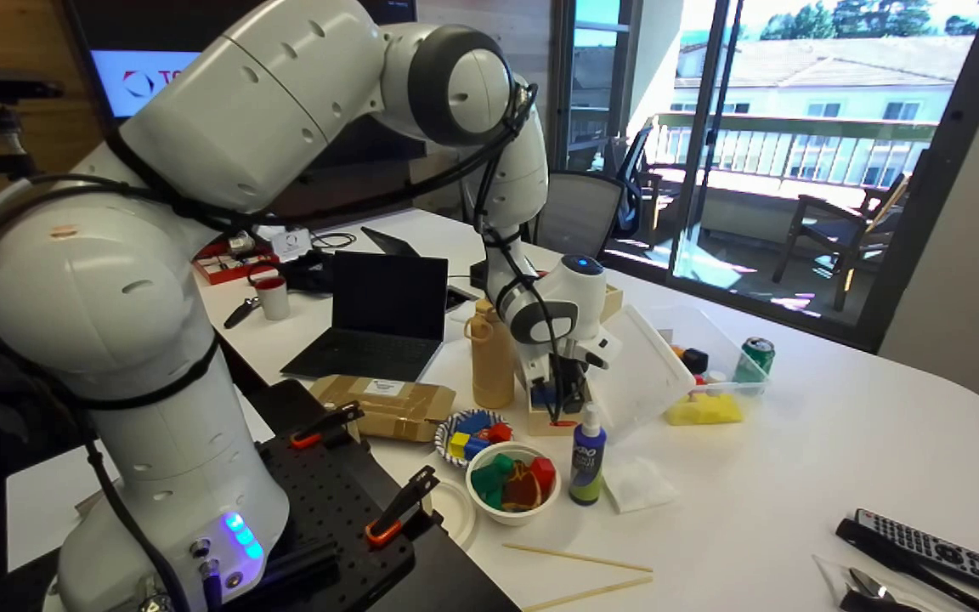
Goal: Remove the blue block from the box and put it inside the bowl
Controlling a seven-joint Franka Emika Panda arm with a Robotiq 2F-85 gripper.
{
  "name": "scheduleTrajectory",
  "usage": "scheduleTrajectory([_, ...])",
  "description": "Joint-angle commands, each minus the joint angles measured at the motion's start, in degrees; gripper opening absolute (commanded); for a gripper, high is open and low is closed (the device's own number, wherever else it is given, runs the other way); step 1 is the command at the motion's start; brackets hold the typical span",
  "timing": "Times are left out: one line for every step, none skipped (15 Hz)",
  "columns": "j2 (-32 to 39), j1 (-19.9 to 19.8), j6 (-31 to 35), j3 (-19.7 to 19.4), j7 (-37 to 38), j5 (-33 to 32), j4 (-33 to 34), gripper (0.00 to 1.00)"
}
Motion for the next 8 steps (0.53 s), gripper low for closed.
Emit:
scheduleTrajectory([0.6, -2.4, 2.8, 3.9, -1.2, 1.3, -1.8, 0.86])
scheduleTrajectory([0.8, -3.2, 3.0, 5.1, -1.7, 1.3, -1.7, 0.93])
scheduleTrajectory([1.2, -4.2, 3.5, 6.6, -2.1, 1.5, -1.6, 1.0])
scheduleTrajectory([2.0, -5.7, 4.4, 8.2, -2.7, 1.8, -1.4, 1.0])
scheduleTrajectory([2.7, -7.0, 5.2, 9.7, -2.9, 2.1, -1.4, 1.0])
scheduleTrajectory([3.3, -8.6, 6.3, 11.1, -3.0, 2.3, -1.5, 1.0])
scheduleTrajectory([3.7, -9.7, 7.2, 12.0, -2.8, 2.3, -1.7, 1.0])
scheduleTrajectory([4.2, -10.7, 7.7, 12.4, -2.6, 2.2, -1.8, 1.0])
